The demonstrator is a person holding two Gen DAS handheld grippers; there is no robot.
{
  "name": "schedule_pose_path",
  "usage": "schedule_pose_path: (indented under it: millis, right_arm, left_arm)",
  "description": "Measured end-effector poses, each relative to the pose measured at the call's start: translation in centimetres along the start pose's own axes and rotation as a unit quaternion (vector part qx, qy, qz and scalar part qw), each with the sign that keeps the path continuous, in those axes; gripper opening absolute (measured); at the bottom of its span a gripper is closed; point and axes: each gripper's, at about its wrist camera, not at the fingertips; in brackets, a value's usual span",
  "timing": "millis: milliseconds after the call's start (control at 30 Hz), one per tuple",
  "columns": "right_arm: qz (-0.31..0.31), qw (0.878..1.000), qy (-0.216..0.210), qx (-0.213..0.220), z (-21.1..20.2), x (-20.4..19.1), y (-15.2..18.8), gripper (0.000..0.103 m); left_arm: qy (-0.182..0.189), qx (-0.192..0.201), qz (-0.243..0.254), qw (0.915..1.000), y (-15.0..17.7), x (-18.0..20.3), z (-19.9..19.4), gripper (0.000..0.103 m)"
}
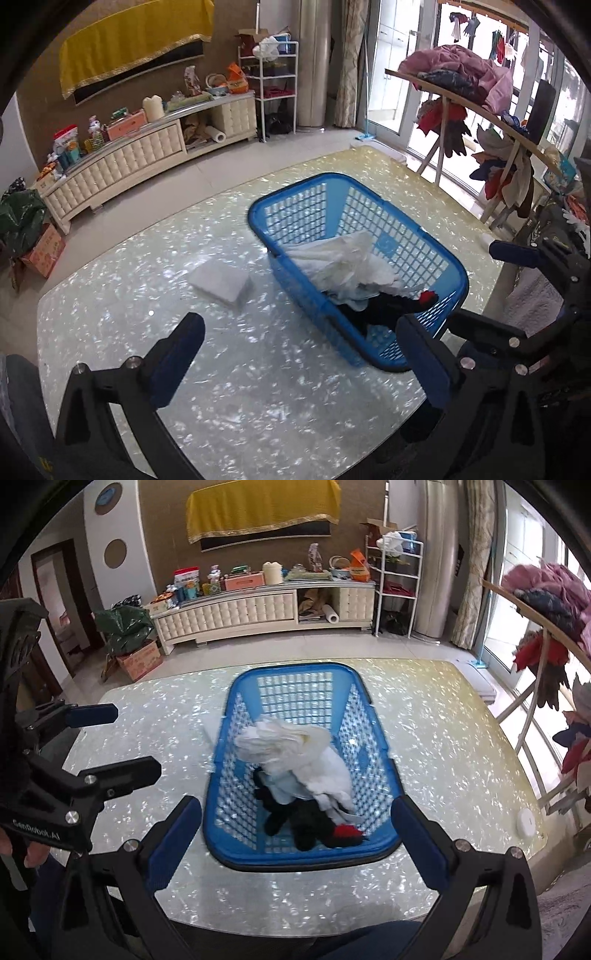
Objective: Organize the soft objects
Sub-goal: 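Move the right tool to the small white sponge pad on the table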
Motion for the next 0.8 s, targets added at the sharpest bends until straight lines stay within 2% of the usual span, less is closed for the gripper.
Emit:
schedule_pose_path:
  millis: [233, 500, 800]
  right_arm:
    - [-0.032, 0.999, -0.009, -0.003, 1.0, -3.9, -0.6, 0.102]
    - [-0.061, 0.997, -0.046, -0.018, 4.1, -8.8, -0.7, 0.102]
    - [-0.091, 0.994, -0.064, -0.022, 7.0, -12.1, -2.0, 0.102]
  left_arm:
    - [-0.008, 0.008, -0.029, 0.9995, 2.1, -3.5, -2.0, 0.103]
    - [-0.039, 0.005, -0.067, 0.997, 4.8, -9.1, -4.2, 0.103]
    - [-0.064, 0.001, -0.096, 0.9933, 6.4, -13.5, -4.7, 0.103]
Point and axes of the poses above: each gripper's, at about its wrist camera, not at the fingertips, and z roughly the way its jaws point, x to its right, y to its underside, and after that the axes turned 12 degrees about x, right-handed
